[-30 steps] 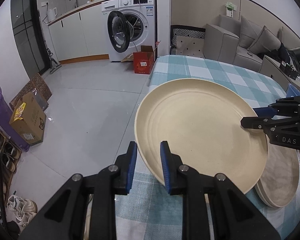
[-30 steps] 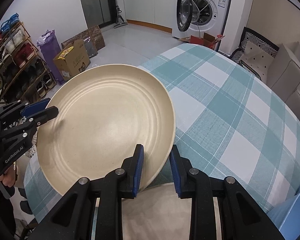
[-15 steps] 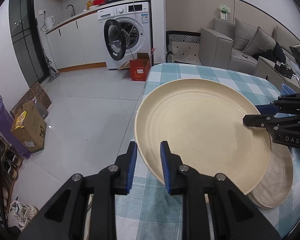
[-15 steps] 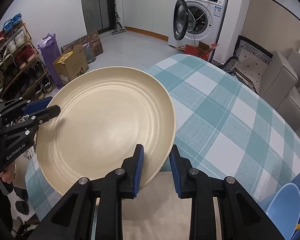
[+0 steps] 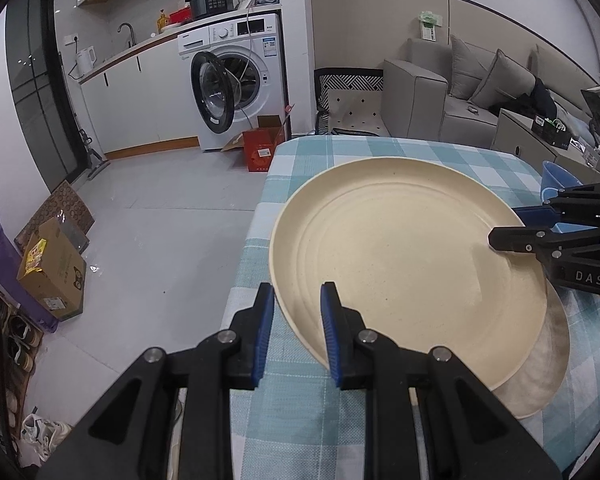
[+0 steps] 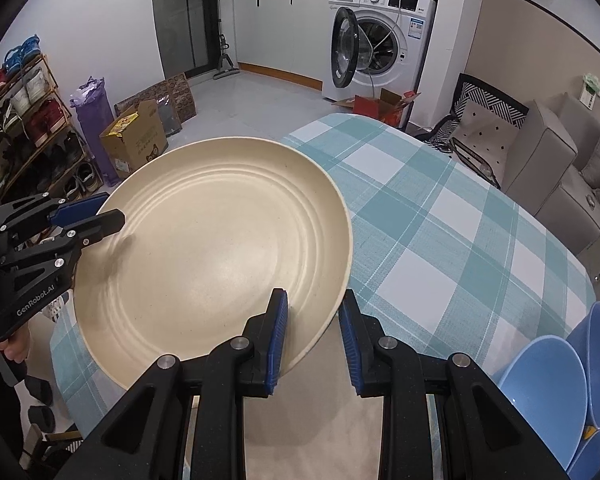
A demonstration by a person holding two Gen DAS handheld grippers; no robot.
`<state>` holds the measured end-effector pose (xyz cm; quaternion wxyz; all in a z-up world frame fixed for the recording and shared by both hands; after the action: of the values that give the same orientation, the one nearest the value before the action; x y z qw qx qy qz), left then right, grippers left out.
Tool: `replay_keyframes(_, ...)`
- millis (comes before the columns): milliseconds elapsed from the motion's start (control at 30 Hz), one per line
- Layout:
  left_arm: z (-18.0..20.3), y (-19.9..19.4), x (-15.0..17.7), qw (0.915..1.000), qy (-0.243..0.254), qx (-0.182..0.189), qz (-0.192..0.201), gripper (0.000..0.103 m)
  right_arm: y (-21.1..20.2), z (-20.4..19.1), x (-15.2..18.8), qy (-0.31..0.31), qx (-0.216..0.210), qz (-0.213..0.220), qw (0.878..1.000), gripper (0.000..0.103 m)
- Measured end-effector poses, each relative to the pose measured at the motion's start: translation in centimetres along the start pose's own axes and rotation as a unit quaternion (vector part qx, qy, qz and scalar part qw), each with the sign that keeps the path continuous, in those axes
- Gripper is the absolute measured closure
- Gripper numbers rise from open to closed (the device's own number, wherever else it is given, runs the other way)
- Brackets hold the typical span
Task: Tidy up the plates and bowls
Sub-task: 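Lift the beige plate with both grippers and carry it toward the stacked plates, then lower the held beige plate onto the stacked beige plates with both grippers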
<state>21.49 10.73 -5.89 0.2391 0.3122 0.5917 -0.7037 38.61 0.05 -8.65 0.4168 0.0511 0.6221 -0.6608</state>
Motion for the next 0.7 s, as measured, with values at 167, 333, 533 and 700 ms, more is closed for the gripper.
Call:
replay_keyframes(167,1.5,0.0,0.1,0.9999,0.011,0.005,-0.002,0.081,-0.8,1.3,1.2,0.007,0.007,0.000,1.000,0.076)
replay_keyframes(333,2.9,0.0,0.0,0.9998,0.019,0.011,-0.002,0.081,-1.4,2.3,2.1,0.013,0.013,0.002,1.000,0.076)
replay_keyframes(533,4.1,-0.1,0.3,0.9996,0.026,0.014,-0.001,0.081,-1.9,3.0,3.5,0.017,0.016,0.001,1.000,0.076)
replay_keyframes(700,5.2,-0.1,0.5,0.9992,0.035,0.020,-0.004,0.081,-2.6,3.7,4.2,0.024,0.019,0.004,1.000,0.076)
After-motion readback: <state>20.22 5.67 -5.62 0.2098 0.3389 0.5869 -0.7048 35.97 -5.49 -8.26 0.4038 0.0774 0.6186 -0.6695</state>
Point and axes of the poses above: each gripper's, at about its wrist camera, not at the fingertips, and y roughly the way its jaws point, z to its right, x to its underside, the point moved 10 cm from there along y, roughly the way its jaws point, and after that the axes turned 12 degrees about x, right-handed, at the moved point
